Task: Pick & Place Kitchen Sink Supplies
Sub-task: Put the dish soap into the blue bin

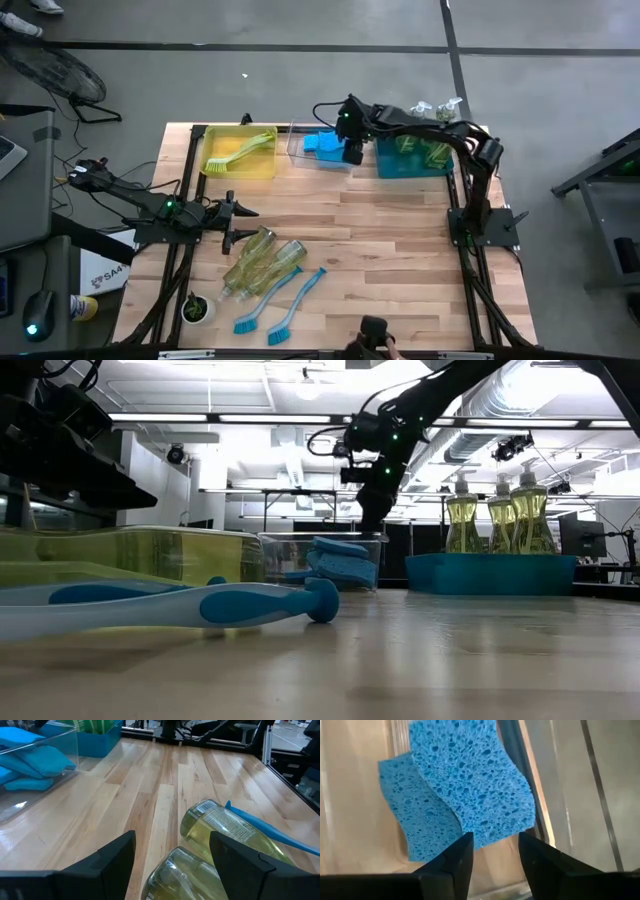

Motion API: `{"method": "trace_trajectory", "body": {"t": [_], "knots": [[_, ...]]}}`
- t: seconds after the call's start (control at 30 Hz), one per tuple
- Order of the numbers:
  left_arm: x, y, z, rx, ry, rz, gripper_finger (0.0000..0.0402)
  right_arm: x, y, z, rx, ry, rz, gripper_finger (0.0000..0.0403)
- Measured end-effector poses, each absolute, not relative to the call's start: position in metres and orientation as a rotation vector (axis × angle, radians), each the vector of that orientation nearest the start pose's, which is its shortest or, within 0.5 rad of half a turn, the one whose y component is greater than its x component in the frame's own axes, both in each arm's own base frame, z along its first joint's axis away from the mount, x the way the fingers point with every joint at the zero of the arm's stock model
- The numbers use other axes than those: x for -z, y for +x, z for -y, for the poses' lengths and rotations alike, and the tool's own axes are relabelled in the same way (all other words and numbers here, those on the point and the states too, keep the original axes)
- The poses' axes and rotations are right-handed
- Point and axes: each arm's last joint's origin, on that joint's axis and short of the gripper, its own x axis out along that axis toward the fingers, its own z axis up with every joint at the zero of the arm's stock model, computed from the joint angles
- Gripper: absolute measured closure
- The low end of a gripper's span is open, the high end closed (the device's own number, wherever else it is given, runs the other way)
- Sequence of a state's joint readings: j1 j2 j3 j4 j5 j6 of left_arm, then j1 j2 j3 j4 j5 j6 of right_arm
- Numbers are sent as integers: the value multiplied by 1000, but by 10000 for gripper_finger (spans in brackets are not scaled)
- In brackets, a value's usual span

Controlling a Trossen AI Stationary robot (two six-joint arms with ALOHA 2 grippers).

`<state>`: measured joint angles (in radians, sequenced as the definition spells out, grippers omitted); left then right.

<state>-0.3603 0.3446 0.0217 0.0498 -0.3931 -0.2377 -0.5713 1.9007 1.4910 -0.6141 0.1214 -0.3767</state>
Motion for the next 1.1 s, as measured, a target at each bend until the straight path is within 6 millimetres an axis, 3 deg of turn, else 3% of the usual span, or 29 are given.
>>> {"method": "trace_trajectory", "body": {"t": [0.4, 0.87, 1.1], "knots": [[-146, 110, 30, -62, -136, -248, 151, -260, 334, 199, 330, -91, -1033, 251], [-146, 110, 30, -62, -136, -249, 151, -260, 360, 134, 67, -128, -1016, 251], [-146, 110, 30, -62, -136, -248, 151, -256, 361, 106, -43, -91, -1093, 252]]}}
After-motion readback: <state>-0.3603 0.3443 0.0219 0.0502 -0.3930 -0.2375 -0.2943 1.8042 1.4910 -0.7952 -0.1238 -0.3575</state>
